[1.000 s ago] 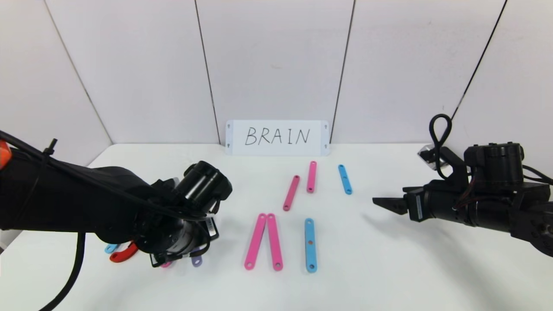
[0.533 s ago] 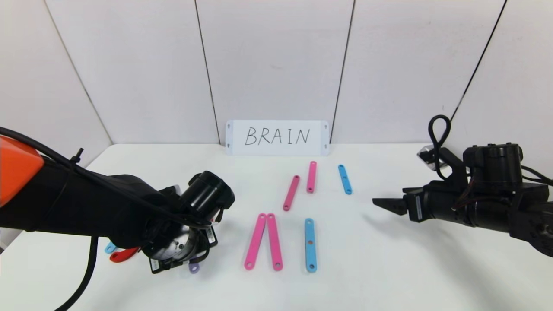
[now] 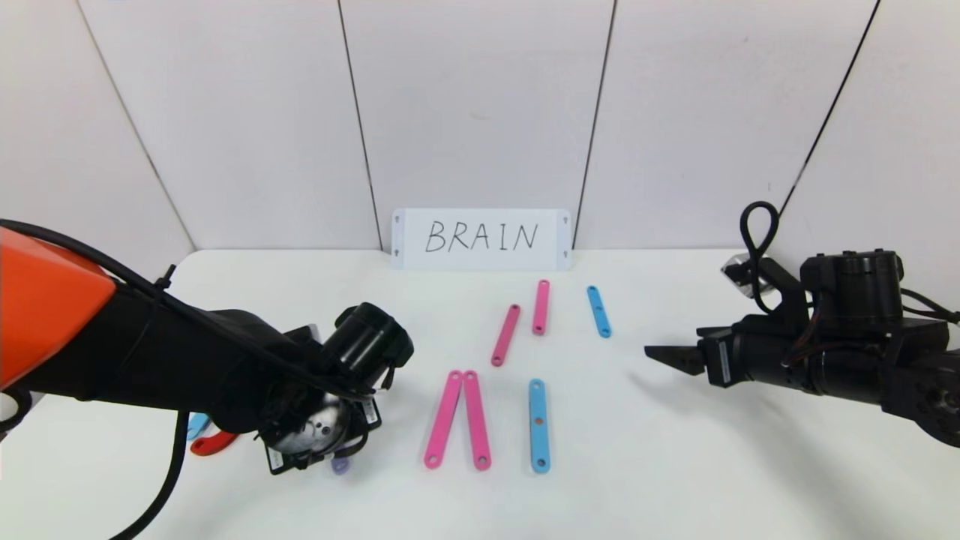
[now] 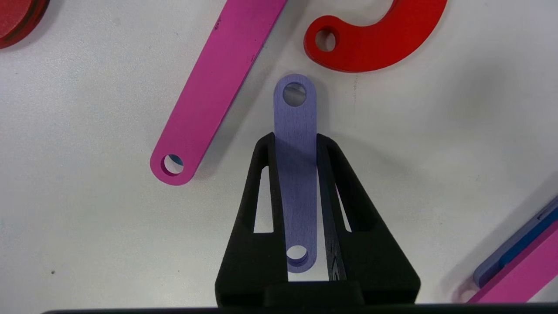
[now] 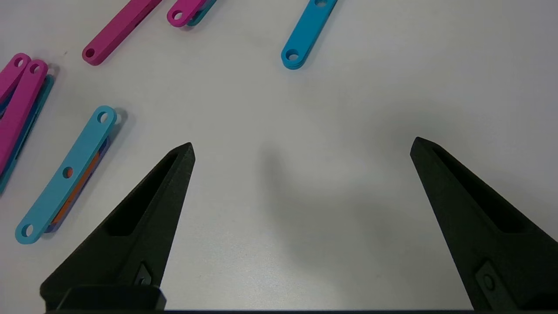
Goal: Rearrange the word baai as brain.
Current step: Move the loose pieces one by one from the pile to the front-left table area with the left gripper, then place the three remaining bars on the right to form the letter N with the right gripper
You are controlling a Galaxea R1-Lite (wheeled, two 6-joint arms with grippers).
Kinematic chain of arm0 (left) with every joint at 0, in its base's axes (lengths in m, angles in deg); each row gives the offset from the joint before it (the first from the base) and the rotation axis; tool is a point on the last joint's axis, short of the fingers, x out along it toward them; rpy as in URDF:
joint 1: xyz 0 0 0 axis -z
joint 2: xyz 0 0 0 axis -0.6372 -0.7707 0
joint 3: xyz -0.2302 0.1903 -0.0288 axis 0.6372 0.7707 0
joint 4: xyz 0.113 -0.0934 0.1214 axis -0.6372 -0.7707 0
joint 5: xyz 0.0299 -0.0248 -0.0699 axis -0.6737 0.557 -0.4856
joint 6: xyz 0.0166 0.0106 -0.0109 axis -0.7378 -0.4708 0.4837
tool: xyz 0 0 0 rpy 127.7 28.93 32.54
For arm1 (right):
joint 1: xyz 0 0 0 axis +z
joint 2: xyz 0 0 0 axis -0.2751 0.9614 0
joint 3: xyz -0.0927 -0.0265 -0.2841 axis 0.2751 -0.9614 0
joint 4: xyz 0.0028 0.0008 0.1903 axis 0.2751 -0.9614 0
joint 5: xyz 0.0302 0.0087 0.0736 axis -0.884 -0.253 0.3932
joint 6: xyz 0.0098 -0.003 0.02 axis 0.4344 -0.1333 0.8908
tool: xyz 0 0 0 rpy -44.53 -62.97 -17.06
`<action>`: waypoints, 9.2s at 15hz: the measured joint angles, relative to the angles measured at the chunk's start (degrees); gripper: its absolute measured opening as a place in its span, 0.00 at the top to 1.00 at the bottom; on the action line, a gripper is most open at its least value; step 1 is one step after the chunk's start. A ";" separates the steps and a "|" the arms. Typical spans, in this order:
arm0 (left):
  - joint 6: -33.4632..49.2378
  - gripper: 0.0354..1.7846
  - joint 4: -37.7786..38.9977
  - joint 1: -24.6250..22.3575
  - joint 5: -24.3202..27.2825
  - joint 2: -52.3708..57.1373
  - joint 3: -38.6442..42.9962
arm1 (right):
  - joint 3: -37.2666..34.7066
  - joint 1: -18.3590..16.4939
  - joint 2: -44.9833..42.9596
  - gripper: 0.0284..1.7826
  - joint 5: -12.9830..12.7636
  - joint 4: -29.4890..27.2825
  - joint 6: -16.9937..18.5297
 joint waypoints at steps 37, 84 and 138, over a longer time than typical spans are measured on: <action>-53.52 0.03 10.69 -20.94 40.81 18.36 -1.94 | -1.93 1.73 -2.18 0.03 0.24 0.76 1.00; -62.90 0.03 1.99 -29.57 46.08 13.20 -17.18 | 45.15 28.39 24.22 0.03 -29.29 -23.20 13.34; -62.87 0.03 2.10 -29.65 46.37 13.04 -17.37 | 36.08 30.12 17.09 0.86 -33.45 -22.95 21.35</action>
